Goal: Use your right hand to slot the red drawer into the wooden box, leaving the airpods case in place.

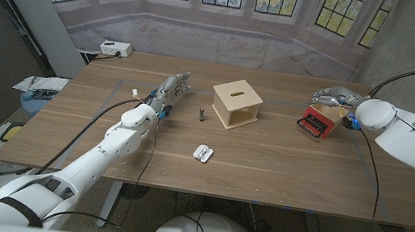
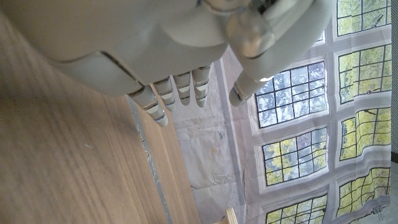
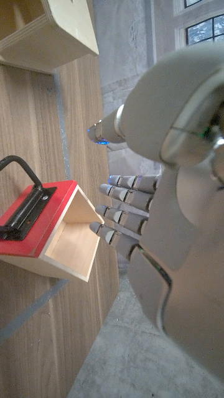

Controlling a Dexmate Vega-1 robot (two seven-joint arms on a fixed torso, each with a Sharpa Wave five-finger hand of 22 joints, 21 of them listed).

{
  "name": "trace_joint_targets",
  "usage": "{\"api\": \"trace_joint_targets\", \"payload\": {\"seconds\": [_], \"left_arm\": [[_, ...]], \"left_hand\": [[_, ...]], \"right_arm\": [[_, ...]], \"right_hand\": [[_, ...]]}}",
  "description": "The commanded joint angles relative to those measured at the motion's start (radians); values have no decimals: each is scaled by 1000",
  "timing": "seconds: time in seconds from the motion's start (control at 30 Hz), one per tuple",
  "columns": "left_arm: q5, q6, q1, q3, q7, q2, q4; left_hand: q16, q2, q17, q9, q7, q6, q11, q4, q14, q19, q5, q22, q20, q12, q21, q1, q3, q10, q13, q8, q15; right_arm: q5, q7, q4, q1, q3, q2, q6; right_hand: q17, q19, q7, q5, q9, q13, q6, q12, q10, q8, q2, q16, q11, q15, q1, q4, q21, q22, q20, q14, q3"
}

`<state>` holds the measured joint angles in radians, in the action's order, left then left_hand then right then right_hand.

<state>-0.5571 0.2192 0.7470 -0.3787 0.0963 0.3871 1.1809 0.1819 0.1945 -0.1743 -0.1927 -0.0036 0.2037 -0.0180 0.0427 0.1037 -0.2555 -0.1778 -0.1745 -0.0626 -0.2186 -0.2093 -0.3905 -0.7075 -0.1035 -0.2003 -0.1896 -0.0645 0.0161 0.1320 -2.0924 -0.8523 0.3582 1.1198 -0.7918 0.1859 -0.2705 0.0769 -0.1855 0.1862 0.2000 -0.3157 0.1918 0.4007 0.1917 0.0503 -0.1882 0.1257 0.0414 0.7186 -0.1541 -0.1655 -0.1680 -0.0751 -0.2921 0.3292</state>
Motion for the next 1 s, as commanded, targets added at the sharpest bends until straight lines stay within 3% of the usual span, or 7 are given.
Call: {"api": "trace_joint_targets", "payload": {"seconds": [0.03,0.57,1.0], "left_arm": [[-3,-10,17,1,-13,7,26],[-4,-15,29,-4,-24,10,50],[0,-15,28,3,-30,28,70]], "left_hand": [[8,2,-3,-2,-2,10,-3,-6,6,-4,-6,-5,-4,0,0,-14,-2,-4,-2,-6,-1],[7,2,-3,-2,-1,15,-5,-9,6,-4,-7,-5,-6,-1,0,-20,-2,-8,-2,-6,-1],[7,2,-3,-2,0,16,-3,-10,6,-5,-7,-5,-7,0,0,-24,-2,-7,-2,-6,-1]], "right_arm": [[-13,19,-24,100,120,67,-84],[3,-1,-32,234,293,138,-131],[9,-21,21,344,426,125,-125]], "right_hand": [[0,11,-1,-8,2,0,4,-1,-6,0,-12,2,3,68,3,2,-5,-3,-1,8,-1],[-2,10,-3,-12,2,0,2,1,-4,2,-11,-2,-4,66,11,0,-13,-2,6,9,-2],[-5,-2,1,-16,2,-1,-25,9,18,12,-12,-11,-4,74,28,-6,-21,-2,14,-11,0]]}}
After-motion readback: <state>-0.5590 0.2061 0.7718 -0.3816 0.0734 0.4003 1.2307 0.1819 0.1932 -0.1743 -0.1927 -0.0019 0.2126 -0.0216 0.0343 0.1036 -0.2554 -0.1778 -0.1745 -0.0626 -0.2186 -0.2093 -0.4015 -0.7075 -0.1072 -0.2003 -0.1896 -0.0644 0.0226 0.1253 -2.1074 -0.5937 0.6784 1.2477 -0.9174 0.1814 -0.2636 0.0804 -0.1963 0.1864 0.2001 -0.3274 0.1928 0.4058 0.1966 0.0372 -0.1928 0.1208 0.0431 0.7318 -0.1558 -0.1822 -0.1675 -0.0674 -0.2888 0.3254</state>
